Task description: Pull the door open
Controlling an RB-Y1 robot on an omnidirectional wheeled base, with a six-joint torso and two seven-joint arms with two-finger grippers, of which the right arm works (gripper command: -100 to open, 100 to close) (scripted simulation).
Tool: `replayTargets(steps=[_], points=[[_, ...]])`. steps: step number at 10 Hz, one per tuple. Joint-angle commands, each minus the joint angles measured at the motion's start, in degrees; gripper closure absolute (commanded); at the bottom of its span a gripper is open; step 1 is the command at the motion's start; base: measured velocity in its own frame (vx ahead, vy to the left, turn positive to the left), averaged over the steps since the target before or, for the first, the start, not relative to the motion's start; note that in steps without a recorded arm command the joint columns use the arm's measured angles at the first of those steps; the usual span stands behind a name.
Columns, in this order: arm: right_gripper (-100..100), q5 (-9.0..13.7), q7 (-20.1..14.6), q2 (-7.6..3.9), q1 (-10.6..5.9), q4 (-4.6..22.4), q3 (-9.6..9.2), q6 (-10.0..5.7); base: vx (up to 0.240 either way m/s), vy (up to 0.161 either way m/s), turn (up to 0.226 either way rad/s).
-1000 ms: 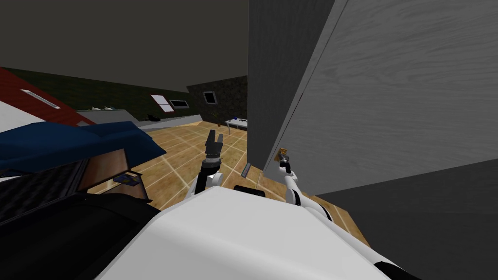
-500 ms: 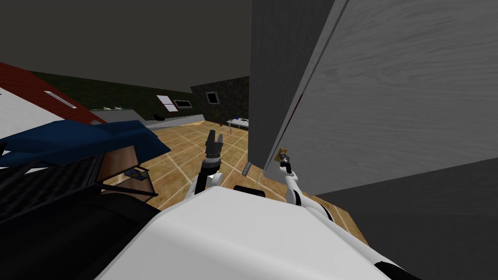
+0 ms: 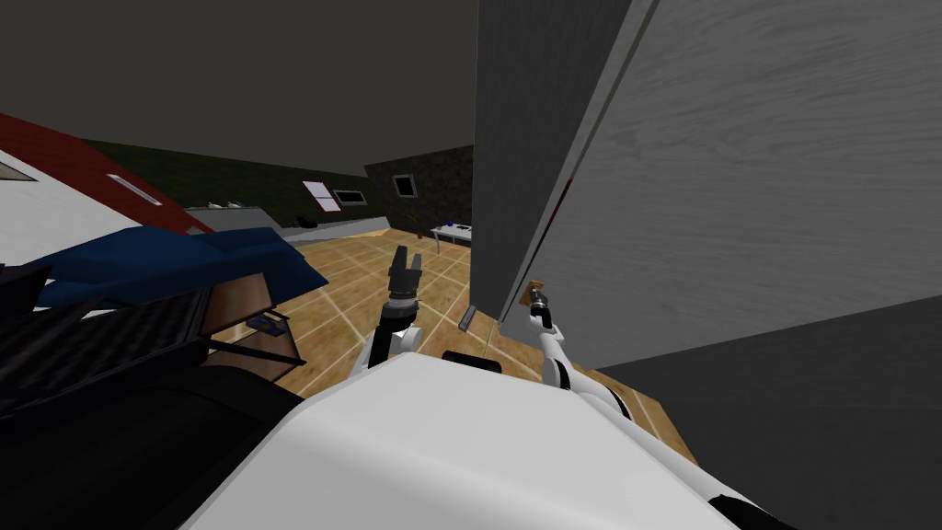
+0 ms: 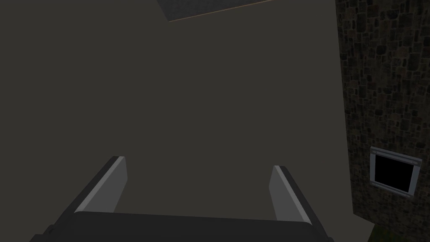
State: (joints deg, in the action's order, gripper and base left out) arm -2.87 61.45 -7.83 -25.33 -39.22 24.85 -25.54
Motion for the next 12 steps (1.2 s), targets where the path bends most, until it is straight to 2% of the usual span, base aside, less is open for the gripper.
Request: replayTargets(steps=[1,2,12], points=[[100,0.7,-2.9,0.20,0.15,0.0,-0.57,0.02,-0.050,-0.015,0.063],[100,0.7,-3.3,0.20,0.15,0.0,-0.57,0.02,-0.035,-0.010,0.021],[100,4.8,-18.2,-0.72,0.46,0.2,-1.90,-0.32,-0.039,-0.012,0.040]])
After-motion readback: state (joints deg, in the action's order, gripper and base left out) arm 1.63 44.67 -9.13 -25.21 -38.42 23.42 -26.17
